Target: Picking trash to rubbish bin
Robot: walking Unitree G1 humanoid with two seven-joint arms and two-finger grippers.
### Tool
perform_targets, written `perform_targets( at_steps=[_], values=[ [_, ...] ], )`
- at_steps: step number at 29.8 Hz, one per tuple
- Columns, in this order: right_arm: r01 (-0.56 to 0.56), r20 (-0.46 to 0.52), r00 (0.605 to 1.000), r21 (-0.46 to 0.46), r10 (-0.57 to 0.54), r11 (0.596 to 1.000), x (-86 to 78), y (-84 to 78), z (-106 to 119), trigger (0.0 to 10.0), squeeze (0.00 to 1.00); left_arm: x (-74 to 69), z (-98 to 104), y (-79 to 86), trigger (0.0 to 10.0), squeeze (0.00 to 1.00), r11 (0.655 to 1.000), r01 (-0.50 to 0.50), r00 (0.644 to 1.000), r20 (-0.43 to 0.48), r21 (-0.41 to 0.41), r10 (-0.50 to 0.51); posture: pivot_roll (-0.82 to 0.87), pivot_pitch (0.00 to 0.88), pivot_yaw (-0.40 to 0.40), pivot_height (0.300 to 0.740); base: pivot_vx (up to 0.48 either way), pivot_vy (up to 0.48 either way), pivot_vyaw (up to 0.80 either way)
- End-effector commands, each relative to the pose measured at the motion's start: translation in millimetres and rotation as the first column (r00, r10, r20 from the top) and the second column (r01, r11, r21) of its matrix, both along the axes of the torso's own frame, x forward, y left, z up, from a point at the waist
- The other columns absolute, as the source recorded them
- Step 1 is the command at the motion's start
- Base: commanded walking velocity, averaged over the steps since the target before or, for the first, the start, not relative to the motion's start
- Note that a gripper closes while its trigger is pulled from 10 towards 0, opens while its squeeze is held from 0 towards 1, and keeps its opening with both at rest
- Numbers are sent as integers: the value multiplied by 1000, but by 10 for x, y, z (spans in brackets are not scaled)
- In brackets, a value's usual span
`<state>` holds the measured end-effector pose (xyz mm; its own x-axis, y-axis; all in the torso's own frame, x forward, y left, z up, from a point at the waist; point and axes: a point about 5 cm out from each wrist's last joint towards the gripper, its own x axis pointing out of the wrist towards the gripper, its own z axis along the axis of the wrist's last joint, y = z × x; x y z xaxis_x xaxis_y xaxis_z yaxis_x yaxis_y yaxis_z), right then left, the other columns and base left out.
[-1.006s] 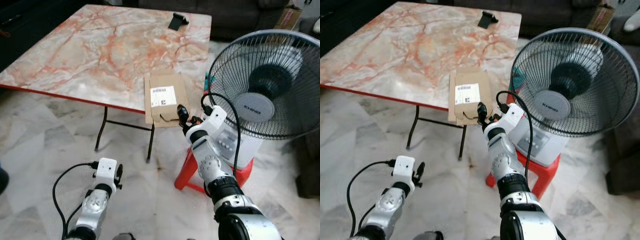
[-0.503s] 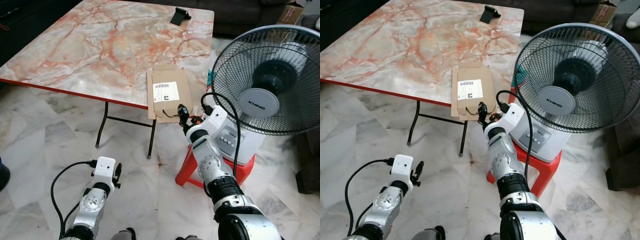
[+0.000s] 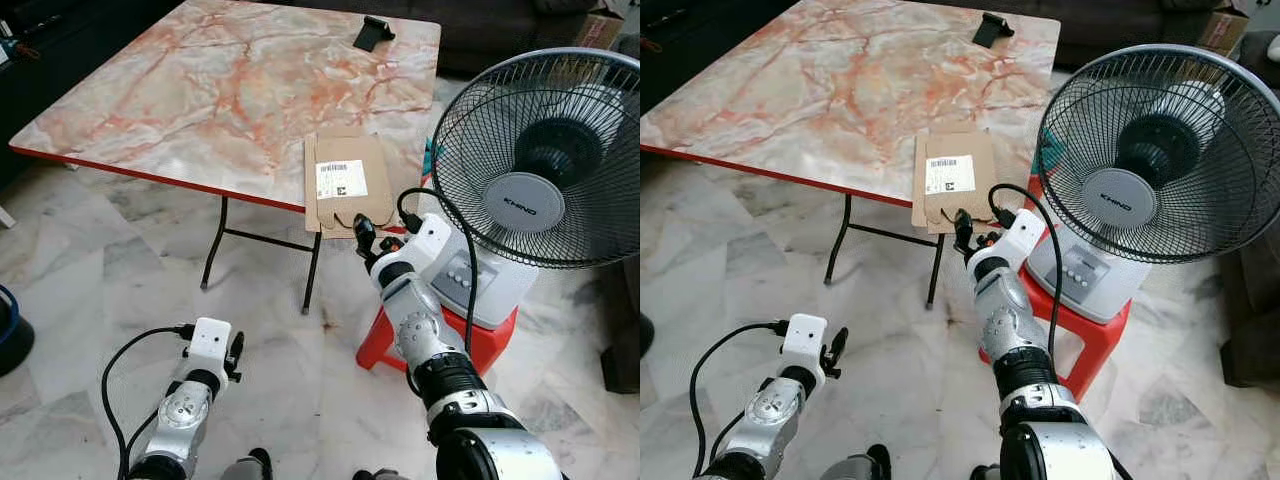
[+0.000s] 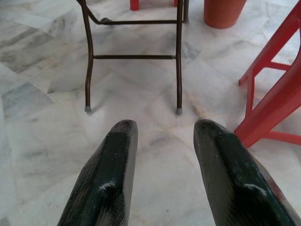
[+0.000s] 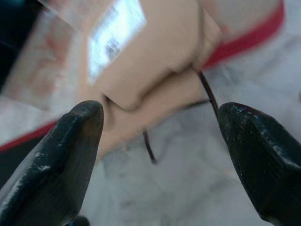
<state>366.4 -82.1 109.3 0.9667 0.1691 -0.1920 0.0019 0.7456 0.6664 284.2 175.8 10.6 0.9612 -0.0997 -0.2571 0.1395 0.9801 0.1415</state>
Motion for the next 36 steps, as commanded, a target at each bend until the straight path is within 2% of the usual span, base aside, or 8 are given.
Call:
perform_targets(
  at_steps=[1,9,12,14,17,36],
  values=[
    [-60,-33,998,57,62,997,-73,383,-4,10000,0,-67,-81,5,10000,0,1000,8,999,-44,5,-7,102,172,-25,740,0,0,0],
    [-38,-68,997,46,41,998,-80,370,-50,10000,0,-88,-96,1,10000,0,1000,15,999,-48,8,-15,105,173,-26,740,0,0,0],
    [-47,-61,997,68,51,997,-80,403,-35,10000,0,-110,-109,1,10000,0,1000,18,999,-50,9,-18,112,174,-27,740,0,0,0],
    [-53,-55,997,79,58,995,-77,434,-14,10000,0,-123,-117,3,10000,0,1000,19,999,-51,10,-18,113,175,-26,740,0,0,0],
    [-59,-29,998,144,64,988,-59,487,63,10000,0,-142,-130,8,10000,0,1000,19,998,-55,9,-18,115,176,-27,740,0,0,0],
    [-116,44,993,199,109,973,23,676,339,10000,0,-228,-177,-10,10000,0,1000,25,998,-61,0,-25,127,196,-36,740,0,0,0]
  ],
)
